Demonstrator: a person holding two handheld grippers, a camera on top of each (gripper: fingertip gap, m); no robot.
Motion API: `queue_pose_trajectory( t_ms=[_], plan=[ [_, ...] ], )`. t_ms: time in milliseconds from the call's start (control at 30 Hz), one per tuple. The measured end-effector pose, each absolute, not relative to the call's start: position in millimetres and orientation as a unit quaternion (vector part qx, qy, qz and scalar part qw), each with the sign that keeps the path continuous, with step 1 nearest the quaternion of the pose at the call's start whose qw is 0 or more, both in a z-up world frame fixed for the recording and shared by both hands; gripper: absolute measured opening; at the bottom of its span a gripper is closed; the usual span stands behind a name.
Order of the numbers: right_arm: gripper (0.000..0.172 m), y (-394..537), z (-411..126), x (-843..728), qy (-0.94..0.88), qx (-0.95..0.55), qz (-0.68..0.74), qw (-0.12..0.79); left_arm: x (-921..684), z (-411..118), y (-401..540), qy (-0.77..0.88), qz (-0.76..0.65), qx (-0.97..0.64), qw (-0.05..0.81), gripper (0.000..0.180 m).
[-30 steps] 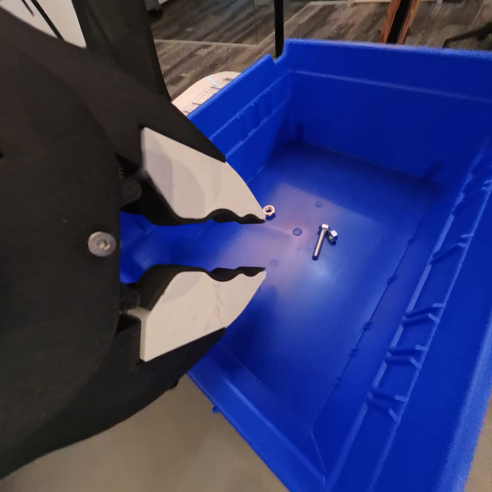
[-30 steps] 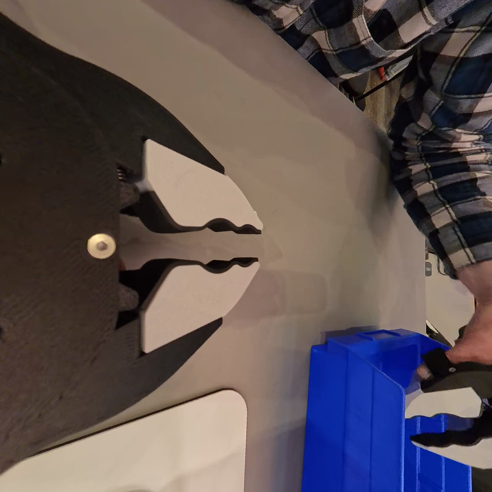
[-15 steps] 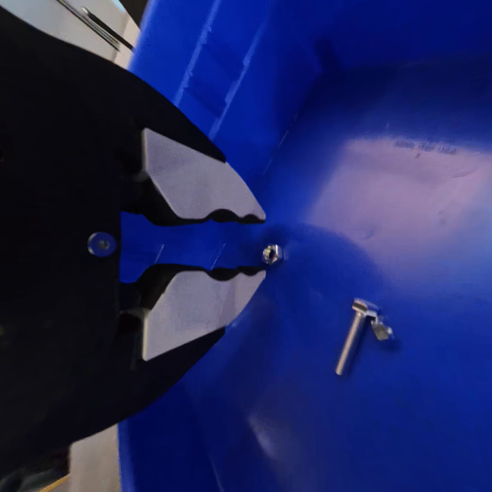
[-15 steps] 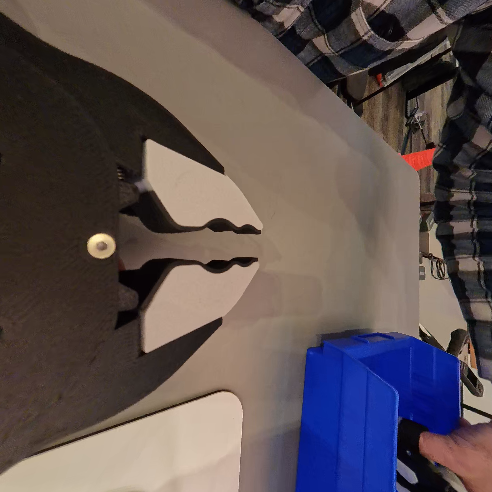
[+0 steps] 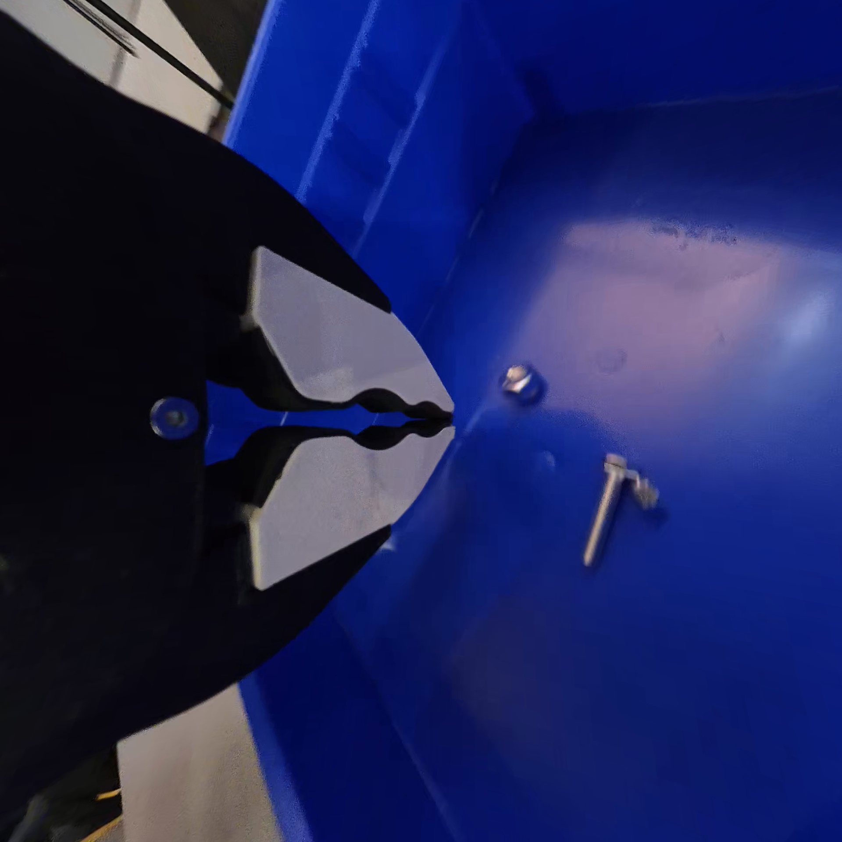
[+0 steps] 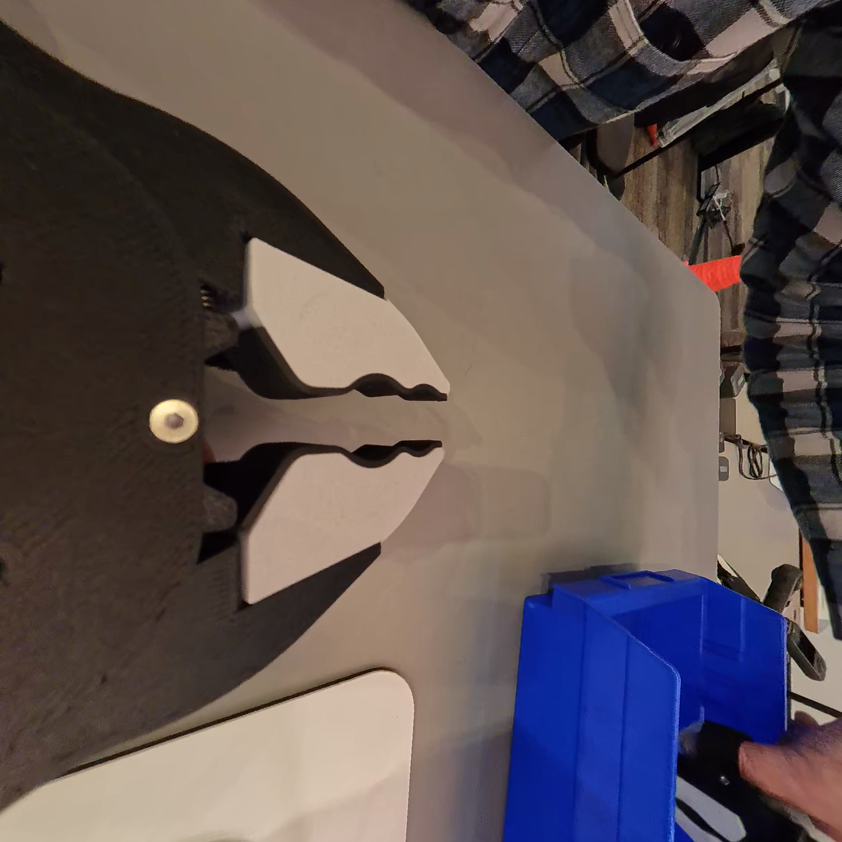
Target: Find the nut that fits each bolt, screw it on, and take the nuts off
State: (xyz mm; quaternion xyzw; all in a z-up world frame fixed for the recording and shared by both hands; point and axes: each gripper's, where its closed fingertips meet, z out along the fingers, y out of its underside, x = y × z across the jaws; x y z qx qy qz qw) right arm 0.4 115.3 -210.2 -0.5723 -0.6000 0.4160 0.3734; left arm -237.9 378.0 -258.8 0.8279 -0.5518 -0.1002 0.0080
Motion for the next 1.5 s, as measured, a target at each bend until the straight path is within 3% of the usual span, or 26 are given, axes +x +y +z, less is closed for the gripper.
queue_pose_trajectory(
  t_ms=[167,267,400,567,733,1167,1267,1400,1500],
  plan=[
    [0.017,115.1,-211.2,-0.3,-0.602,-0.572,0.413,0.373,-240.9,-261.1,375.0,-0.559,-0.126,0.82,0.001,0.0],
    [0.017,115.3,-211.6,-0.7,-0.603,-0.572,0.412,0.372,-236.1,-263.6,388.3,-0.565,-0.144,0.812,-0.02,0.026],
    [0.016,115.6,-211.1,-0.7,-0.603,-0.571,0.414,0.373,-226.8,-267.6,407.8,-0.564,-0.149,0.811,-0.043,0.032],
    [0.016,115.0,-209.8,-0.6,-0.603,-0.567,0.419,0.374,-216.2,-272.1,407.1,-0.577,-0.109,0.809,-0.017,0.014],
    [0.016,114.2,-209.8,-0.7,-0.605,-0.564,0.419,0.374,-214.5,-272.6,407.4,-0.591,-0.087,0.802,0.001,0.014],
    [0.016,114.2,-210.2,-1.7,-0.607,-0.563,0.42,0.372,-210.9,-272.9,407.5,-0.599,-0.048,0.8,0.005,0.022],
    [0.016,114.0,-210.6,-1.9,-0.607,-0.563,0.419,0.372,-206.1,-273.1,406.5,-0.591,-0.025,0.806,0.006,0.036],
    [0.016,114.0,-210.6,-2.0,-0.608,-0.563,0.419,0.372,-204.1,-274.2,401.9,-0.584,-0.005,0.812,0.027,0.018],
    [0.016,113.8,-210.6,-2.2,-0.608,-0.563,0.419,0.372,-203.9,-274.1,402.6,-0.579,0.001,0.815,0.026,0.015]
  ],
)
